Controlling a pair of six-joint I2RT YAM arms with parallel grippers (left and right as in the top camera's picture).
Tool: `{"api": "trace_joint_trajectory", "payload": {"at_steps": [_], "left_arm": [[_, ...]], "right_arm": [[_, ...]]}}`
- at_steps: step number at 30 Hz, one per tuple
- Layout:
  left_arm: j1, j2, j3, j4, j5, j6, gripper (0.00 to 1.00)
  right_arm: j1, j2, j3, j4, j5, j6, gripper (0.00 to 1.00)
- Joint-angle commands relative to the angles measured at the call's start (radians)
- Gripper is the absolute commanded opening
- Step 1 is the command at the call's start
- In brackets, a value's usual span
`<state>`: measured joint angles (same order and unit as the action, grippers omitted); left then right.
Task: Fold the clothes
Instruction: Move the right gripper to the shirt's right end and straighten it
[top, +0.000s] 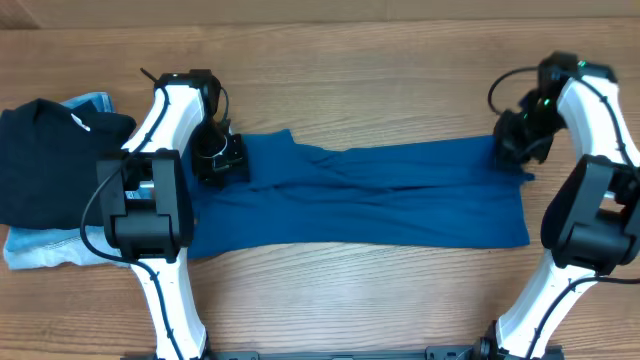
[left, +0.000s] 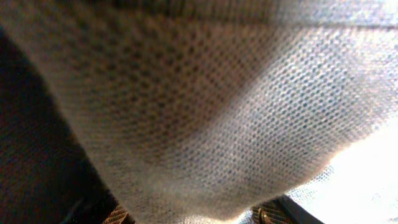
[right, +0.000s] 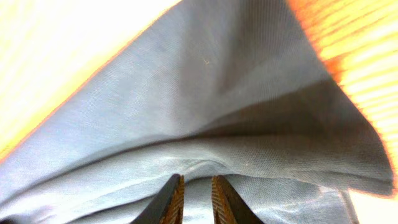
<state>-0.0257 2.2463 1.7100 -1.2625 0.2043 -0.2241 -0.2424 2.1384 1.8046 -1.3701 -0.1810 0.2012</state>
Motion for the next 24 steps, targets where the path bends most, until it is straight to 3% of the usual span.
{"api": "trace_joint_trajectory", "payload": {"at_steps": [1,9,13,20,23,24], "left_arm": [[-0.008,0.014,0.051,0.016,-0.001,0.068,0.58],[-0.007,-0.063,0.251,-0.096,-0.006,0.082,0.67],[-0.006,-0.101,0.255,-0.109,-0.055,0.083,0.71],[-0.006,-0.101,0.255,-0.129,-0.058,0.082,0.73],[-0.006,-0.101,0.255,-0.130,-0.058,0.082,0.73],[-0.006,-0.101,0.255,-0.131,-0.058,0.082,0.73]], "right_arm": [[0.001,-0.040,0.148,-0.070,-0.030,-0.026,0.22],[-0.119,-0.044,0.207,-0.143,-0.114,-0.116,0.26],[-0.190,-0.044,0.194,-0.209,-0.201,-0.309,0.34],[-0.225,-0.044,-0.048,-0.094,-0.216,-0.367,0.38],[-0.225,-0.044,-0.168,0.027,-0.198,-0.366,0.47],[-0.225,-0.044,-0.196,0.066,-0.198,-0.366,0.57]]}}
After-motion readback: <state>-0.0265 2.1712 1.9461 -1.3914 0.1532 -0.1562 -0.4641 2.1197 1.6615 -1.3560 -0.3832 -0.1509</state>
